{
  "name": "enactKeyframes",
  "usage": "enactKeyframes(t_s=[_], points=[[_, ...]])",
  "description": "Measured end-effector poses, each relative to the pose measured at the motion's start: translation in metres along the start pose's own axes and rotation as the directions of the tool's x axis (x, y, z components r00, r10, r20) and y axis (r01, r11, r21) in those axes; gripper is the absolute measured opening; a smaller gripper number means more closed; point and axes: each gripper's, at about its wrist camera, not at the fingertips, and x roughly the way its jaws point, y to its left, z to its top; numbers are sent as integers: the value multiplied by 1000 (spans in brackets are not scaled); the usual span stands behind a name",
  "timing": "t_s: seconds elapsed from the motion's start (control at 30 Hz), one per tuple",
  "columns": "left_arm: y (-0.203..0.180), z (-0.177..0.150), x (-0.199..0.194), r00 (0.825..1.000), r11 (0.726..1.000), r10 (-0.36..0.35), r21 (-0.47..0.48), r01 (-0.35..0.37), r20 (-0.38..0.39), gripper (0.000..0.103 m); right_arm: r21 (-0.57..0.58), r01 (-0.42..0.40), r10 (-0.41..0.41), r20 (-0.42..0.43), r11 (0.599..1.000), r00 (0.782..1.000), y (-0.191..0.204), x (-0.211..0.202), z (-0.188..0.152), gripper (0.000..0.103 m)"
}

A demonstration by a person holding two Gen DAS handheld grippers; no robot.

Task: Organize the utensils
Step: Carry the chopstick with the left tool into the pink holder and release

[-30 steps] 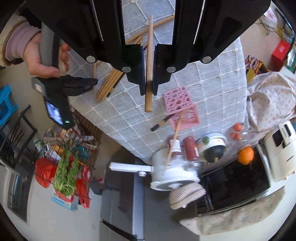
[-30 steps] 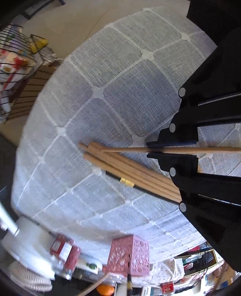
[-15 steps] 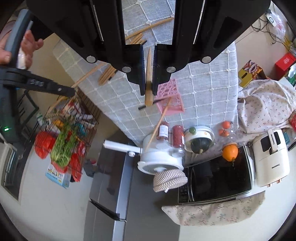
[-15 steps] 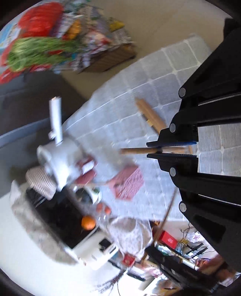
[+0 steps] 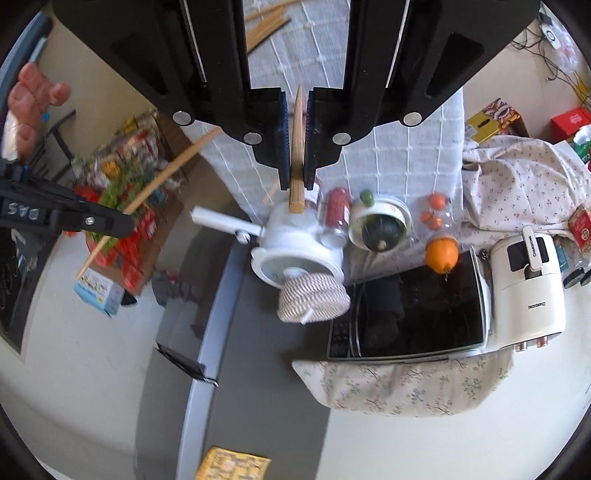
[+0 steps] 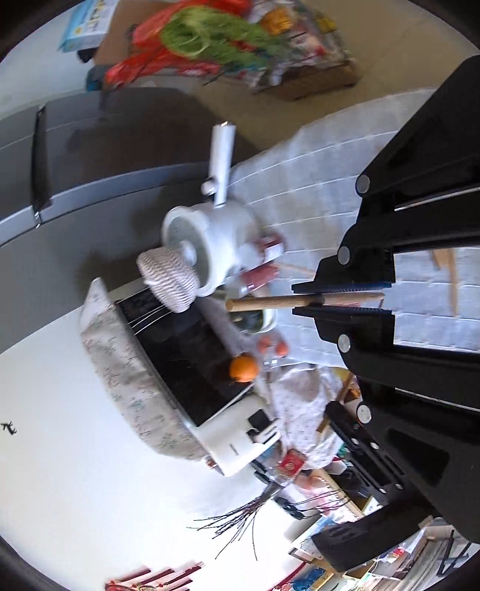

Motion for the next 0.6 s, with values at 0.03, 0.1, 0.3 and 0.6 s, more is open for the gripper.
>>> enactKeyframes(t_s=[0.03, 0.1, 0.3, 0.6], points=[[3, 3, 2, 1000, 1000, 8, -4, -8, 8, 6, -8, 5, -5, 10, 1000, 1000, 2, 11, 5, 6], [10, 9, 11, 1000, 1000, 19, -22, -18, 20, 6, -28, 15, -15, 14, 999, 1000, 5, 35, 12, 6], [27, 15, 44, 999, 998, 40, -52, -39, 20, 6, -81, 28, -28, -4, 996, 1000, 4, 100, 9, 6], [45, -6, 78, 998, 994, 62, -92, -65, -30, 38, -135, 39, -50, -77, 990, 996, 4, 164, -12, 7]])
